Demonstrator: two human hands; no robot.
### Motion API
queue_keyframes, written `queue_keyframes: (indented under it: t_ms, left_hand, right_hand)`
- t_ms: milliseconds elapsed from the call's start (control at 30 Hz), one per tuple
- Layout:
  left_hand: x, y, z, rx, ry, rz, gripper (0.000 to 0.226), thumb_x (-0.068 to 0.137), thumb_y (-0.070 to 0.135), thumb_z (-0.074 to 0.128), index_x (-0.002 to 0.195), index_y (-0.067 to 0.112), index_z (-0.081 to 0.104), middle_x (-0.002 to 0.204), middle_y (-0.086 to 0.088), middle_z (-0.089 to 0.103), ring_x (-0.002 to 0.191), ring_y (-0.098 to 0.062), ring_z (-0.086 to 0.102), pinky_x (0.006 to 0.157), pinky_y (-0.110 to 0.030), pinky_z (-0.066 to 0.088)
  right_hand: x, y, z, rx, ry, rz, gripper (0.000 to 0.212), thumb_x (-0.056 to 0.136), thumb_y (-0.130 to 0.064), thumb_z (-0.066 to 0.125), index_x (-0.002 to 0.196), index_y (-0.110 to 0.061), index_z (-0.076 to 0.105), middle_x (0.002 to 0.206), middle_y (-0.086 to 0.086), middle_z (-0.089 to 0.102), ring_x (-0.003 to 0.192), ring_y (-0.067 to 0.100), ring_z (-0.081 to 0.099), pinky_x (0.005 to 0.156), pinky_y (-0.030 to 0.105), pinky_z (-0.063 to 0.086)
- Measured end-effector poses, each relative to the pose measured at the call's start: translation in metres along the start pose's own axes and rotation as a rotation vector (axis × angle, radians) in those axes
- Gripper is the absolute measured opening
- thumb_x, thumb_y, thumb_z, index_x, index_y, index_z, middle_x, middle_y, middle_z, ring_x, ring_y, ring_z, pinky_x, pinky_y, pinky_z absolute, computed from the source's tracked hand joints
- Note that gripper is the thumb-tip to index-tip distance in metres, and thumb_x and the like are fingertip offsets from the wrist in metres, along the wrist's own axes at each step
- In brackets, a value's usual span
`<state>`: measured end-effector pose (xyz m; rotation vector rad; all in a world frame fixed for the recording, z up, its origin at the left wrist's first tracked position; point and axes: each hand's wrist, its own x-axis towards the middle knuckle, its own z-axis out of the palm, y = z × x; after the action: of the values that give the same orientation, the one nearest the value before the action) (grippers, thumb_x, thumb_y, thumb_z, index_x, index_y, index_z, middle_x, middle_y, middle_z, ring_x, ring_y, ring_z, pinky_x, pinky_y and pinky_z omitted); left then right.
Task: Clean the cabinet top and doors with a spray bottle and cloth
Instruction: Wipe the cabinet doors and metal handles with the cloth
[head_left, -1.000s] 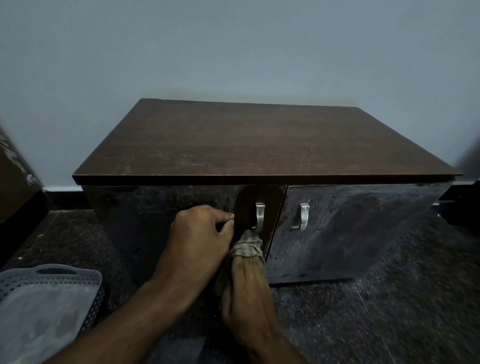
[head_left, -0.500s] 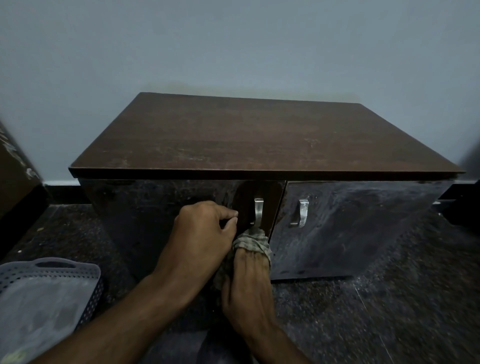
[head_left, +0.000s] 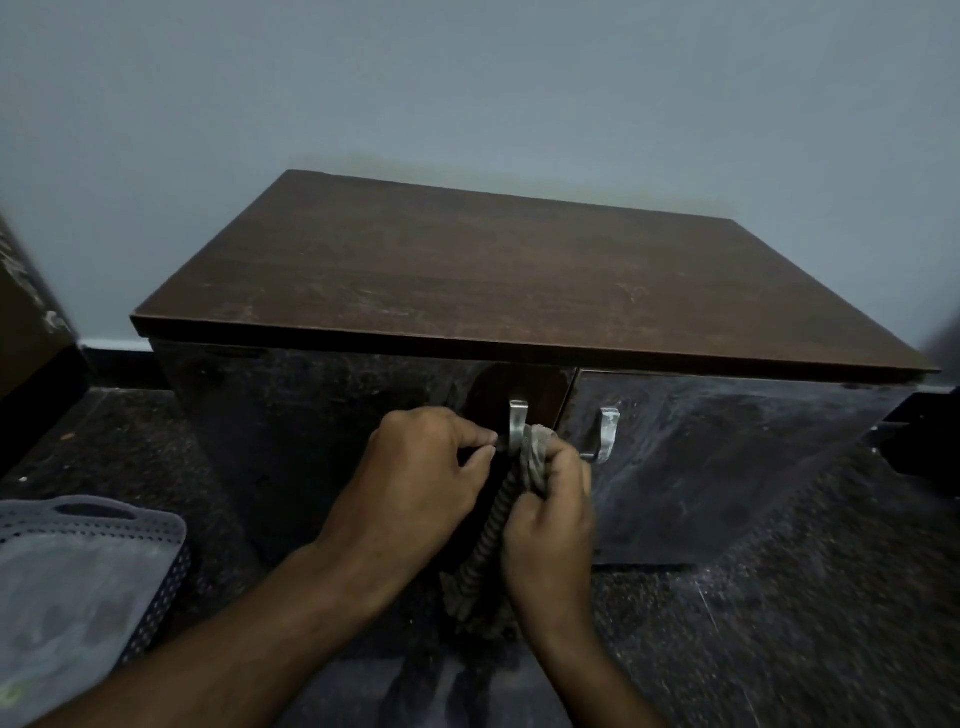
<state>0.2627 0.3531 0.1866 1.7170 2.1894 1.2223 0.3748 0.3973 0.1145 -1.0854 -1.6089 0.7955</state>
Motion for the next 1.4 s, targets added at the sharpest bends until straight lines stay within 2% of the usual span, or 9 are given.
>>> queue_keyframes:
  t_ms: [267, 500, 600, 733, 833, 900, 1100, 1300, 1400]
  left_hand:
    - [-0.002, 0.012, 0.002, -0.029, -0.083, 0.022, 0.033, 0.086, 0.010, 0.062, 0.115, 0.024, 0.071, 0.098, 0.011, 0.067, 0.090, 0.000, 0.061, 0.085, -0.017, 0.052]
    - [0.001, 0.011, 0.003, -0.141, -0.105, -0.094, 0.039, 0.082, -0.003, 0.057, 0.110, 0.018, 0.073, 0.091, 0.010, 0.068, 0.084, 0.000, 0.063, 0.077, -0.008, 0.048]
    - [0.003, 0.013, 0.004, -0.175, -0.112, -0.127, 0.040, 0.080, -0.006, 0.056, 0.109, 0.017, 0.073, 0.090, 0.010, 0.069, 0.084, -0.001, 0.063, 0.077, -0.011, 0.050]
    - [0.003, 0.015, 0.003, -0.276, -0.150, -0.144, 0.044, 0.080, -0.003, 0.057, 0.107, 0.027, 0.074, 0.095, 0.014, 0.072, 0.090, 0.004, 0.065, 0.075, -0.004, 0.048]
    - [0.003, 0.010, 0.004, -0.328, -0.180, -0.172, 0.042, 0.080, -0.001, 0.056, 0.101, 0.030, 0.074, 0.089, 0.012, 0.074, 0.085, -0.001, 0.068, 0.075, -0.024, 0.058]
    - [0.003, 0.007, 0.005, -0.342, -0.185, -0.188, 0.043, 0.081, -0.001, 0.054, 0.101, 0.031, 0.073, 0.088, 0.010, 0.074, 0.083, -0.003, 0.068, 0.077, -0.033, 0.059]
    - [0.003, 0.005, 0.008, -0.334, -0.187, -0.145, 0.053, 0.081, -0.007, 0.050, 0.117, 0.028, 0.069, 0.106, 0.016, 0.068, 0.095, 0.005, 0.062, 0.087, -0.015, 0.052]
    - [0.003, 0.008, 0.005, -0.379, -0.179, -0.125, 0.047, 0.081, -0.005, 0.055, 0.108, 0.030, 0.072, 0.100, 0.016, 0.070, 0.090, 0.006, 0.065, 0.081, -0.016, 0.054]
    - [0.004, 0.004, 0.006, -0.343, -0.169, -0.103, 0.045, 0.082, -0.004, 0.056, 0.107, 0.028, 0.073, 0.099, 0.016, 0.069, 0.090, 0.005, 0.065, 0.080, -0.016, 0.053]
  right_hand:
    - [0.003, -0.005, -0.005, -0.153, -0.063, -0.119, 0.039, 0.087, -0.011, 0.033, 0.118, -0.013, 0.056, 0.107, 0.000, 0.055, 0.096, 0.001, 0.052, 0.082, 0.012, 0.044]
    - [0.010, -0.020, -0.010, 0.417, -0.002, 0.417, 0.038, 0.090, 0.011, 0.047, 0.095, -0.016, 0.073, 0.086, 0.008, 0.076, 0.082, 0.026, 0.071, 0.074, 0.042, 0.057]
    - [0.000, -0.023, -0.011, 0.260, 0.084, 0.219, 0.036, 0.090, 0.008, 0.053, 0.093, -0.020, 0.075, 0.090, -0.001, 0.075, 0.088, 0.013, 0.071, 0.080, 0.033, 0.058]
    - [0.003, -0.023, -0.010, -0.010, 0.118, -0.403, 0.028, 0.085, 0.008, 0.052, 0.099, -0.001, 0.074, 0.100, 0.006, 0.065, 0.099, 0.010, 0.063, 0.087, 0.019, 0.050]
    - [0.020, -0.022, -0.006, -0.145, 0.111, -0.643, 0.024, 0.090, 0.005, 0.050, 0.098, 0.005, 0.072, 0.096, 0.011, 0.065, 0.095, 0.017, 0.063, 0.087, 0.021, 0.051]
    - [0.028, -0.021, -0.004, -0.197, 0.155, -0.643, 0.017, 0.091, 0.007, 0.053, 0.094, 0.006, 0.070, 0.091, 0.012, 0.064, 0.087, 0.023, 0.064, 0.078, 0.031, 0.055]
    - [0.024, -0.011, -0.005, -0.257, 0.213, -0.547, 0.013, 0.089, 0.006, 0.060, 0.098, 0.004, 0.068, 0.110, 0.005, 0.055, 0.102, 0.018, 0.059, 0.090, 0.034, 0.053]
    - [0.005, -0.009, 0.012, -0.485, 0.094, -0.585, 0.037, 0.105, -0.019, 0.034, 0.131, 0.005, 0.040, 0.133, 0.020, 0.042, 0.125, 0.036, 0.044, 0.107, 0.046, 0.039]
    - [0.005, -0.005, 0.016, -0.499, 0.028, -0.509, 0.048, 0.097, -0.010, 0.053, 0.139, 0.002, 0.033, 0.134, 0.019, 0.047, 0.123, 0.031, 0.046, 0.103, 0.045, 0.044]
